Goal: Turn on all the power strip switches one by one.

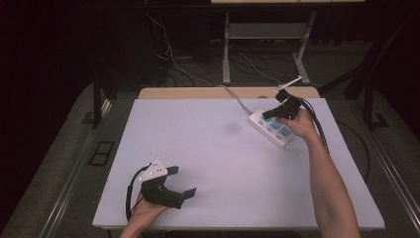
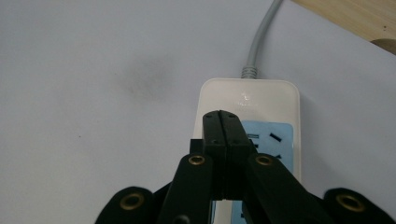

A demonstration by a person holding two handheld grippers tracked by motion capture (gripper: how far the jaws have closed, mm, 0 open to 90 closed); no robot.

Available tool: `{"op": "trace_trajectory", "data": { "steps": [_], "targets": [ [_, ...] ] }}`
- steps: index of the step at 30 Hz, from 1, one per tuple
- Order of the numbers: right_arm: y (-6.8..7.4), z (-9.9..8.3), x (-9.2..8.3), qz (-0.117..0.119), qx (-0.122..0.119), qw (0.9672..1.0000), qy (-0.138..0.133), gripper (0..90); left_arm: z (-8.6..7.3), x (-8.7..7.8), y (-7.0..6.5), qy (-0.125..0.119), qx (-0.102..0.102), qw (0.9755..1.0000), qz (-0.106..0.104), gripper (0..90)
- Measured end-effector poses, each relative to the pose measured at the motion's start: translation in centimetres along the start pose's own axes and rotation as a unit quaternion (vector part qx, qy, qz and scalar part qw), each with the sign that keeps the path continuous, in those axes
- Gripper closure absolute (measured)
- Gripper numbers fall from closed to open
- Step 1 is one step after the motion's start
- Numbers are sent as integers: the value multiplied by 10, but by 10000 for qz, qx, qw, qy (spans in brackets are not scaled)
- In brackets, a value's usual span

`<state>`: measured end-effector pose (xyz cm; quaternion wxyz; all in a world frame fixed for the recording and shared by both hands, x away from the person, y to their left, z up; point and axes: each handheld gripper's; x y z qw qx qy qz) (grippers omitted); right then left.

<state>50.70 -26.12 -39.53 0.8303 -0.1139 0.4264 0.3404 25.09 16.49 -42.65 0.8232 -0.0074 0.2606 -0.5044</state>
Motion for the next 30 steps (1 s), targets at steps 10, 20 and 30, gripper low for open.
{"op": "trace_trajectory", "data": {
  "steps": [10, 20, 30],
  "targets": [
    [2, -2, 10, 30, 31, 10000, 73, 900, 0, 0, 0, -6, -4, 10000, -14, 0],
    [5, -3, 21, -74, 32, 9999, 122, 900, 0, 0, 1, -3, 4, 10000, -32, 0],
    [4, -6, 22, -56, 65, 10000, 45, 900, 0, 0, 0, 24, 17, 10000, -31, 0]
  ]
}}
Point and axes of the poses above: each handheld gripper's, and its own axes: x roughly forward along the jaws, z roughly out of its top, y roughly to its left, and after that the axes turned 8 degrees about -z, right-handed
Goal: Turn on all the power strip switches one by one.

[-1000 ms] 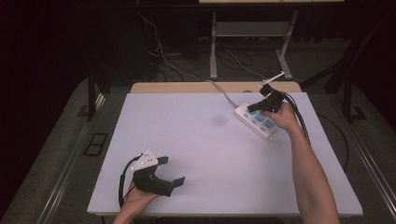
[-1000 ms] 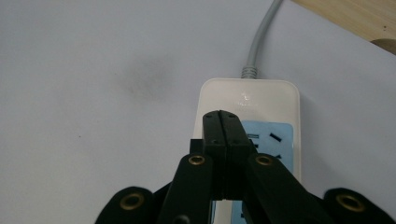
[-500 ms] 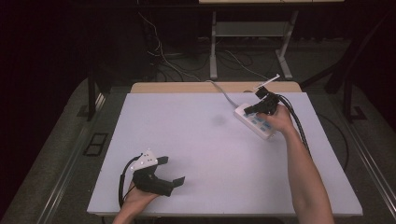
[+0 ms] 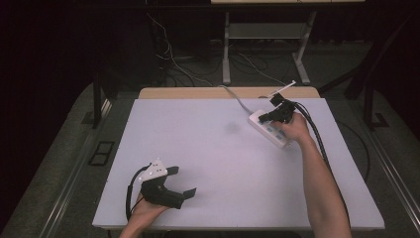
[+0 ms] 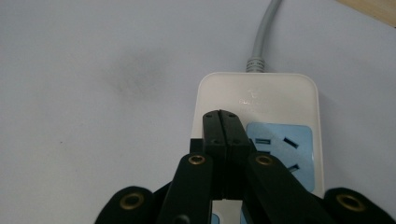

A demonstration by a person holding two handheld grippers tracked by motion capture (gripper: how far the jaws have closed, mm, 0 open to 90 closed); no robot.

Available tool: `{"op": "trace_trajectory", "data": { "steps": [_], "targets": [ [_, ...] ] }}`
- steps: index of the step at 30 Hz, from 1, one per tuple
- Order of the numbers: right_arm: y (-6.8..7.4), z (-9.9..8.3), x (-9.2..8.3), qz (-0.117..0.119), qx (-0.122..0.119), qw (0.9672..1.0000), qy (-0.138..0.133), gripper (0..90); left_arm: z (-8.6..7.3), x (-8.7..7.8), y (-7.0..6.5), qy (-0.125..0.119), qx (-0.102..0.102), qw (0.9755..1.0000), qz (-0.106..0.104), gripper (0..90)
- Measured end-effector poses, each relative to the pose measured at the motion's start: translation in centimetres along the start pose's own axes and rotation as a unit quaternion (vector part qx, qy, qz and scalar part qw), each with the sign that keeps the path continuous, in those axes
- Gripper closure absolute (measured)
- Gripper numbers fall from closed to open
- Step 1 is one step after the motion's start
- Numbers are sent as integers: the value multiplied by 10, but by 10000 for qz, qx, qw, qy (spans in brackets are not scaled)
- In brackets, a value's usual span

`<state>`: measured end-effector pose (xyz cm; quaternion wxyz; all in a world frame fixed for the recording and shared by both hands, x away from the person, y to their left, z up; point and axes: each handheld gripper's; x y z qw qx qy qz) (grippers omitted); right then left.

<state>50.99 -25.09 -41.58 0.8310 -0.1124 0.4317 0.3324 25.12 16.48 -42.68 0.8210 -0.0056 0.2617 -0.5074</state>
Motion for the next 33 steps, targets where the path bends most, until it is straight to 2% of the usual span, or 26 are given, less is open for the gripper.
{"op": "trace_trajectory", "data": {
  "steps": [10, 18, 21, 25, 27, 28, 33],
  "targets": [
    [-1, -3, 3, 99, 131, 9998, -114, 900, 0, 0, 0, -10, -10, 10000, 3, 0],
    [5, -2, 3, -66, -9, 9999, -76, 900, 0, 0, -1, -2, -4, 10000, -5, 0],
    [5, -2, 3, -84, 42, 9999, -83, 900, 0, 1, -1, 2, -1, 10000, 6, 0],
    [3, -8, 2, -47, 141, 9997, -186, 900, 0, -1, -3, -13, 15, 10000, 21, 0],
    [1, -11, 0, -99, 106, 9997, -193, 900, 0, -1, -3, -18, 13, 10000, 16, 0],
    [0, -13, -1, -18, 104, 9998, -183, 900, 0, 0, -3, -12, 15, 10000, 13, 0],
    [1, -18, -1, -1, 159, 9993, -325, 900, 0, 1, -3, 22, 26, 10000, -3, 0]
  ]
}}
Point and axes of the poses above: each handheld gripper's, and its own axes: x roughly forward along the jaws, z roughly out of its top, y roughly to its left, and after that the axes turned 8 degrees about -z, right-handed
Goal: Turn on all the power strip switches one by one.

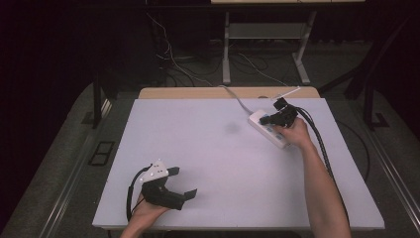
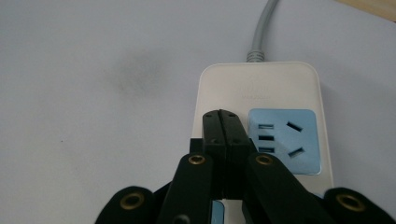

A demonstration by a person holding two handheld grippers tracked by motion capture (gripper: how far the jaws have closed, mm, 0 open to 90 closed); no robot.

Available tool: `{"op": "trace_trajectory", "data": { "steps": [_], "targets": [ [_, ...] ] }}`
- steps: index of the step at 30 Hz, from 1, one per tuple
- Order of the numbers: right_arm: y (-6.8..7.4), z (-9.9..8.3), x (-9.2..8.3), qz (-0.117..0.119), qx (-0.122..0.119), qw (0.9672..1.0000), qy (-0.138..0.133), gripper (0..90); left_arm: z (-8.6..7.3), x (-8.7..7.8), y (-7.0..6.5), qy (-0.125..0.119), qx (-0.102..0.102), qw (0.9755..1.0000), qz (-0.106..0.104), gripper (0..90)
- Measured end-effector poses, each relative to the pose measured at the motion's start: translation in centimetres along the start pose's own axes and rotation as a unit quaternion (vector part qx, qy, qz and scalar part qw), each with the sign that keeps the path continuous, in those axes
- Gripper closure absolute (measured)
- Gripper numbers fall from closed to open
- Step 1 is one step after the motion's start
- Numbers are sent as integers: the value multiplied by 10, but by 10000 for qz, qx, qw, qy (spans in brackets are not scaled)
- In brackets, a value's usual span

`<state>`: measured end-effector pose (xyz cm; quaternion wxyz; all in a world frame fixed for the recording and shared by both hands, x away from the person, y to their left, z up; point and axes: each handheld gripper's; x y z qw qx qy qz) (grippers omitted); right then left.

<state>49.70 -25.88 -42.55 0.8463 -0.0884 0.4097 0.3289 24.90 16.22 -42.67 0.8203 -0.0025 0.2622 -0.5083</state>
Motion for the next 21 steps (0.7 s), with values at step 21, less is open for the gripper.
{"op": "trace_trajectory", "data": {
  "steps": [21],
  "targets": [
    [-7, 0, -47, 187, 121, 9990, -380, 898, 0, 0, 1, -17, -26, 10000, -5, 0]
  ]
}}
Point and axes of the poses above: each handheld gripper's, and its own axes: x roughly forward along the jaws, z roughly out of its top, y roughly to its left, and after that the axes turned 8 degrees about -z, right-handed
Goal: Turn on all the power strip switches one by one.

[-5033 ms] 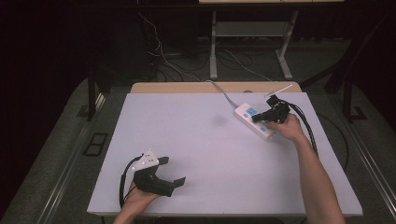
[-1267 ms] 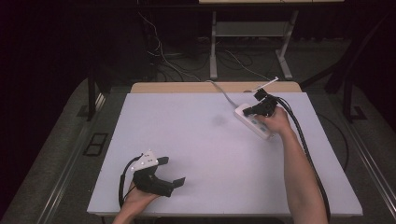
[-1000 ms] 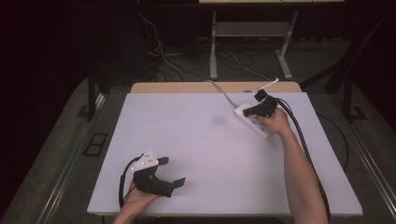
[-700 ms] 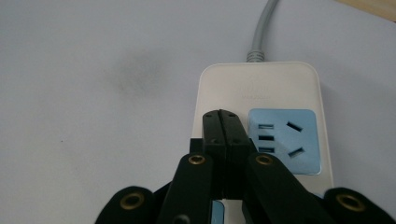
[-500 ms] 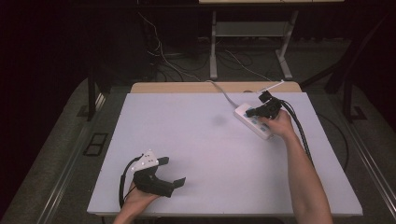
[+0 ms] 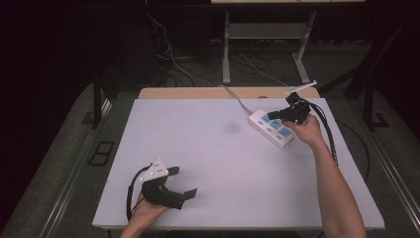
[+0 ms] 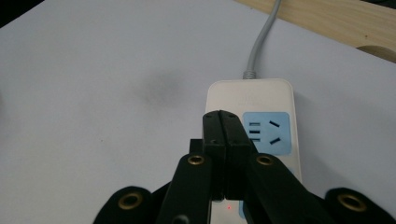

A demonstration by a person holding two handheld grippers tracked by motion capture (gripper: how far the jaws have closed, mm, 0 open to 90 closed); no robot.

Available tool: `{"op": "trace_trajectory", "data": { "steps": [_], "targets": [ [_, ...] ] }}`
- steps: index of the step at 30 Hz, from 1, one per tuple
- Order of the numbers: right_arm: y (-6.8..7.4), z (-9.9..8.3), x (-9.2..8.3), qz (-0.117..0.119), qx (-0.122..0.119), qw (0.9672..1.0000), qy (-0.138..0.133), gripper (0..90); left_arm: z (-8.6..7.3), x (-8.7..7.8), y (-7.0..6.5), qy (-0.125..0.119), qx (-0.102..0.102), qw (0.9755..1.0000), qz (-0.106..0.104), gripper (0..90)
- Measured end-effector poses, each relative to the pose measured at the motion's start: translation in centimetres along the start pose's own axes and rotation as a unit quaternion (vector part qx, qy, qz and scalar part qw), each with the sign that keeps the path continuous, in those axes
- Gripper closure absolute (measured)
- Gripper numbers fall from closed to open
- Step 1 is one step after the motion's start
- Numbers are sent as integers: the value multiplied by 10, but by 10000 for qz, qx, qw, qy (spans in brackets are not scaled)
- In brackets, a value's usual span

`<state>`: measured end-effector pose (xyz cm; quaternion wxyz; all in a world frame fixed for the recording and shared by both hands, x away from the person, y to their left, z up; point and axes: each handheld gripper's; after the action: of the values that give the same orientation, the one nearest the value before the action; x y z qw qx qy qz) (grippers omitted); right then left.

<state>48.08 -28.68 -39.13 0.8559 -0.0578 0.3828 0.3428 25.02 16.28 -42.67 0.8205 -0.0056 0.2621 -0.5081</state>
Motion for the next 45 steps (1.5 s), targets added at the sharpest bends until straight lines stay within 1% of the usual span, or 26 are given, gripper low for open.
{"op": "trace_trajectory", "data": {
  "steps": [5, 8, 12, 15, 17, 19, 24, 29, 32, 34, 35, 37, 38, 41, 45],
  "targets": [
    [2, -5, -11, -36, -33, 10000, -18, 897, 0, 0, 0, -1, -6, 10000, 2, 0],
    [4, -9, -19, -4, -22, 9999, -101, 897, 0, 1, 0, 2, 5, 10000, -5, 0],
    [8, -16, -30, -22, -10, 9999, -163, 862, 0, 1, -1, 16, 14, 10000, -20, 0],
    [11, -22, -37, -22, 48, 9997, -234, 823, 0, 2, -2, 14, 18, 10000, -31, 0],
    [14, -26, -42, -65, 62, 9996, -274, 792, 0, 2, -2, 17, 22, 10000, -35, 0],
    [16, -30, -47, -118, 83, 9994, -315, 734, 0, 2, -2, 11, 19, 10000, -38, 0],
    [23, -41, -62, -233, 247, 9983, -466, 575, 0, 2, -2, 9, 21, 10000, -43, 0],
    [32, -54, -76, -247, 439, 9962, -712, 383, 1, 3, -3, 13, 32, 10000, -55, 0],
    [39, -63, -82, -306, 595, 9948, -772, 255, 1, 3, -3, 24, 48, 10000, -71, 0],
    [43, -69, -85, -257, 691, 9937, -843, 168, 1, 4, -3, 27, 41, 10000, -72, 0],
    [46, -72, -87, -200, 777, 9925, -923, 133, 1, 3, -3, 20, 38, 10000, -70, 0],
    [51, -78, -90, -126, 850, 9914, -986, 91, 1, 3, -3, 14, 41, 10000, -64, 0],
    [54, -80, -90, -121, 867, 9914, -972, 11, 1, 3, -3, 19, 35, 10000, -63, 0],
    [63, -88, -92, -163, 765, 9925, -935, 3, 0, 4, -3, 24, 21, 10000, -60, 0],
    [73, -100, -94, -127, 737, 9923, -984, 3, 0, 4, -3, 25, 16, 10000, -61, 0]
  ]
}}
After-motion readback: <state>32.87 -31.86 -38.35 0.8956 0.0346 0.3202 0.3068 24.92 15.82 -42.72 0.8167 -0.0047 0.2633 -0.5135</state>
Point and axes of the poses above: each handheld gripper's, and its own axes: x roughly forward along the jaws, z roughly out of its top, y roughly to its left, and after that the axes turned 8 degrees about -z, right-handed
